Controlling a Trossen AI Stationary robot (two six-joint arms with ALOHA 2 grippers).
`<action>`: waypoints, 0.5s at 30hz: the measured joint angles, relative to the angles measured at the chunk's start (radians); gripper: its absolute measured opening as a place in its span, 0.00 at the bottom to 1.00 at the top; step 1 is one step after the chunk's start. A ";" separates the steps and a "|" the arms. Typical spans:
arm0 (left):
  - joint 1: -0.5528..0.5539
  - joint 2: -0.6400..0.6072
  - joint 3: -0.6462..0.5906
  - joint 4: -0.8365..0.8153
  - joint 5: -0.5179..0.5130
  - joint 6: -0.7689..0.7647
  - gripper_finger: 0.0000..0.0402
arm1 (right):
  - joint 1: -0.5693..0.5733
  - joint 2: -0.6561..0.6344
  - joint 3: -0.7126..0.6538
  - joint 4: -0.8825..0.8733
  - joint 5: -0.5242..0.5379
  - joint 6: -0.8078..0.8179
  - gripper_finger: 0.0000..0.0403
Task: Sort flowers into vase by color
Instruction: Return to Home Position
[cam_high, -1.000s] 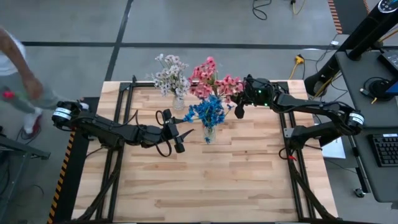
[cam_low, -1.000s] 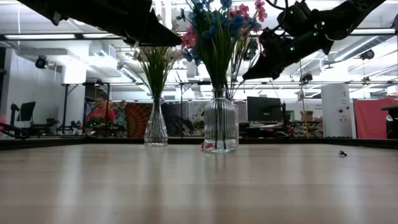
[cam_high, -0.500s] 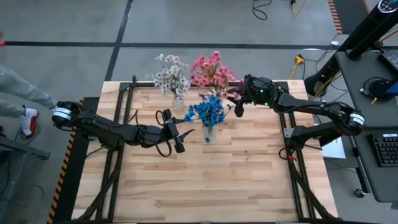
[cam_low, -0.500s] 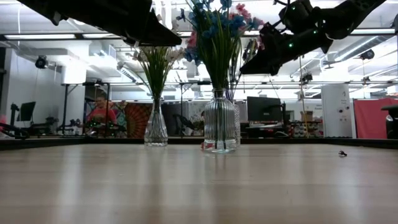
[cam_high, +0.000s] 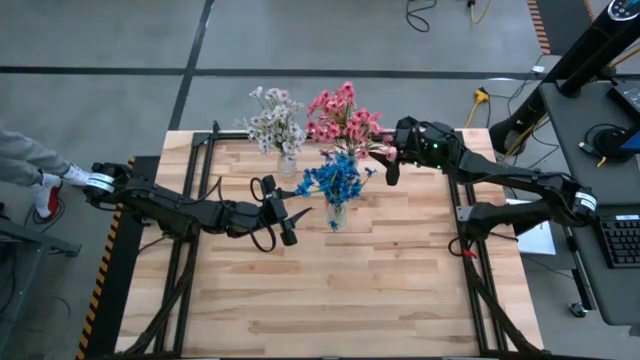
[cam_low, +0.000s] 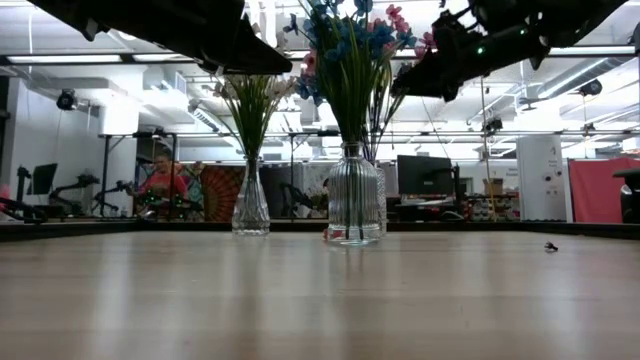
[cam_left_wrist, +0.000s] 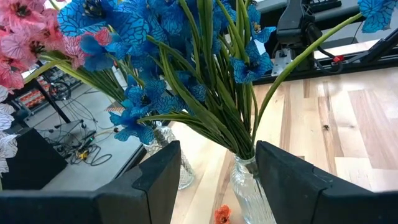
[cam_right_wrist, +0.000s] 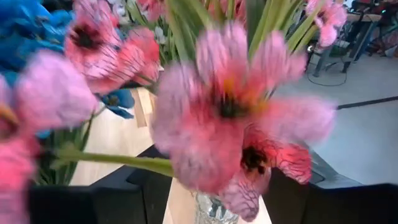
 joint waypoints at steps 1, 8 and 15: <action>0.000 0.000 0.000 0.000 0.000 0.000 0.48 | 0.000 -0.012 0.000 -0.009 0.000 0.003 0.50; 0.000 0.000 0.000 0.000 0.000 0.000 0.48 | 0.000 -0.096 0.022 -0.111 0.055 0.003 0.50; 0.000 0.000 0.000 0.000 0.000 0.000 0.48 | 0.000 -0.144 0.058 -0.149 0.058 -0.001 0.50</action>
